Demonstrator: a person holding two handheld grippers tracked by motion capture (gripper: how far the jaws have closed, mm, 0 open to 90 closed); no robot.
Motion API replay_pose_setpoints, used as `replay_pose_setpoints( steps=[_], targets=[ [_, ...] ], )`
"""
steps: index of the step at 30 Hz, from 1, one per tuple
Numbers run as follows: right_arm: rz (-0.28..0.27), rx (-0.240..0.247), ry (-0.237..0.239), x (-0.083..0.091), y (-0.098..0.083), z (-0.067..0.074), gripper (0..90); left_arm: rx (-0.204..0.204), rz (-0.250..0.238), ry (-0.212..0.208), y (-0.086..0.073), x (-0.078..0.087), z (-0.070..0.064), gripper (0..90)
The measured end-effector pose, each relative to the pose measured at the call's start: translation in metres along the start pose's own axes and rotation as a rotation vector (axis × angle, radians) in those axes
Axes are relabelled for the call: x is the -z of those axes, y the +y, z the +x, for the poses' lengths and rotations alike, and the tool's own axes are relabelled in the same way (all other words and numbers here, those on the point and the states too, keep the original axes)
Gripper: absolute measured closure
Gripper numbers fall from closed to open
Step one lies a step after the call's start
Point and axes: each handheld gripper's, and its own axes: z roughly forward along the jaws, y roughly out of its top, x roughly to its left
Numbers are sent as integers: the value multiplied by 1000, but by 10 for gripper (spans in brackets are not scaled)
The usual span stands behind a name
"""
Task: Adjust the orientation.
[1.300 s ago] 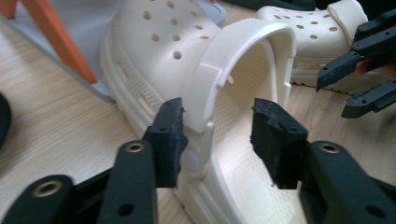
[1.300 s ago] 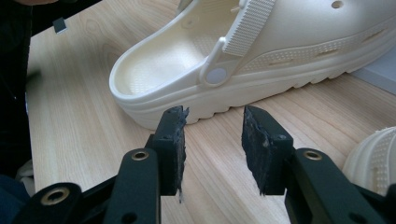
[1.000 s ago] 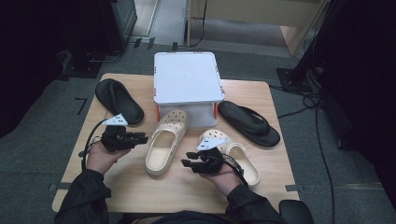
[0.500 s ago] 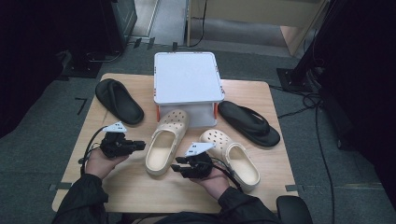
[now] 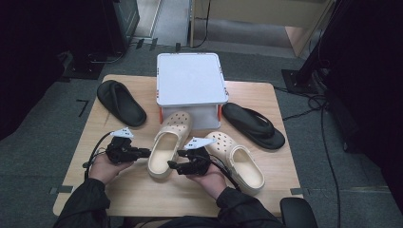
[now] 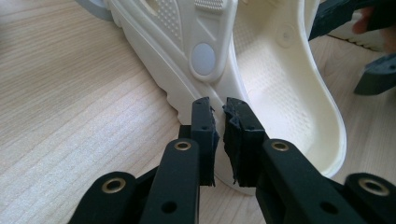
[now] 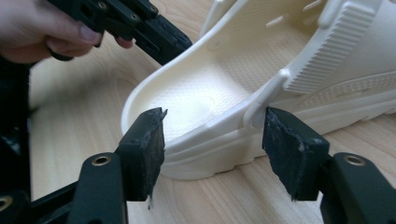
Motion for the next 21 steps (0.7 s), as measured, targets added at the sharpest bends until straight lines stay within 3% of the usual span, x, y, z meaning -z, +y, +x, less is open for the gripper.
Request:
replay_pose_setpoints(
  steps=[10, 15, 21],
  targets=[
    [24, 9, -41, 4, 4, -6, 400, -12, 8, -11, 5, -8, -7, 846],
    [24, 8, -65, 8, 5, -13, 399, -16, 18, -36, 10, -16, -11, 828],
    [19, -11, -76, 13, 5, -20, 412, 4, 6, -47, 15, -23, -10, 807]
  ],
)
